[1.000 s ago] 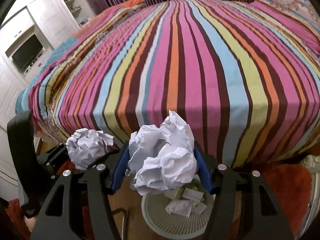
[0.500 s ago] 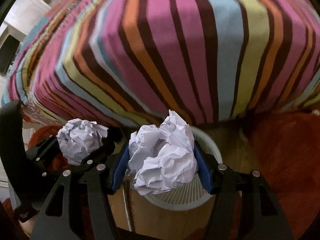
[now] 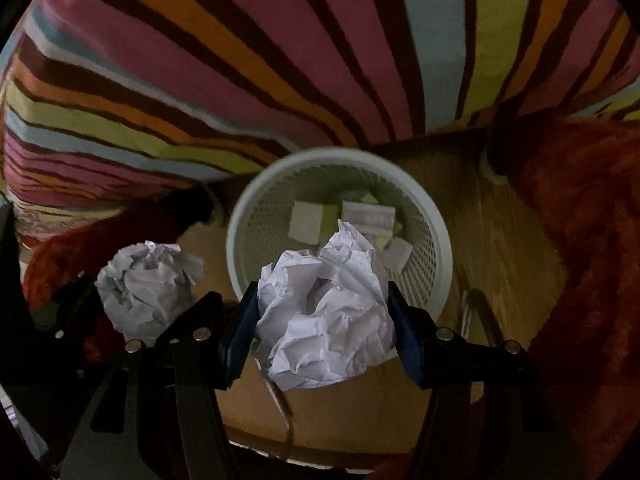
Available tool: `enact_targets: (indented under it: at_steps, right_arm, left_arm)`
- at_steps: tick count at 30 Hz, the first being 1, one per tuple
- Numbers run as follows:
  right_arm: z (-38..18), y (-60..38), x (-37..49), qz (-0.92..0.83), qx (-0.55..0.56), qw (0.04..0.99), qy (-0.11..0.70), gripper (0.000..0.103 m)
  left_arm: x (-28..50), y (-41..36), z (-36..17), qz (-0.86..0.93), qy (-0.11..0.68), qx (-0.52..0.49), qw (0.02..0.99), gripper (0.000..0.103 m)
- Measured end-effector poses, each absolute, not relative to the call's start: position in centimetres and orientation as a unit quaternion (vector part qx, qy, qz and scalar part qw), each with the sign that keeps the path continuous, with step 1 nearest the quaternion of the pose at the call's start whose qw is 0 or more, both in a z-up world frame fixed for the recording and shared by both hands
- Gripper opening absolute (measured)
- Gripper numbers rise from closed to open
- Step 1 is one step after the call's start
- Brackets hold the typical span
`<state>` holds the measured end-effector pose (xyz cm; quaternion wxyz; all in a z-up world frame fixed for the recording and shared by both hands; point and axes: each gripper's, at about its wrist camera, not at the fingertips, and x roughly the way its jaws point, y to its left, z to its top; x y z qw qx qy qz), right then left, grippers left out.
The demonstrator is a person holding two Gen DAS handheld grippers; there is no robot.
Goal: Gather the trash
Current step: 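Open both tools to drop the paper balls into the wastebasket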
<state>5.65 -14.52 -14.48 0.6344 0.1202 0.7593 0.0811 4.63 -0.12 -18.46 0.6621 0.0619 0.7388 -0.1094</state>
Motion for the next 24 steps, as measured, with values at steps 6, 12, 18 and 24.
enact_targets:
  at_steps: [6, 12, 18, 24]
  right_arm:
    - [-16.3, -14.5, 5.5, 0.076, 0.124, 0.602, 0.785, 0.058]
    - [-18.0, -14.6, 5.4, 0.069, 0.134, 0.561, 0.814, 0.064]
    - [-17.8, -15.1, 5.6, 0.050, 0.139, 0.557, 0.817, 0.093]
    - [-15.1, -15.8, 5.4, 0.063, 0.141, 0.593, 0.790, 0.094]
  left_arm:
    - [5.0, -0.3, -20.4, -0.112, 0.767, 0.044, 0.631, 0.068]
    - [4.7, -0.3, -22.1, -0.107, 0.797, 0.034, 0.594, 0.081]
    - [4.8, 0.5, -21.9, -0.096, 0.796, 0.010, 0.597, 0.082]
    - [5.4, 1.2, -19.8, -0.083, 0.762, -0.009, 0.642, 0.082]
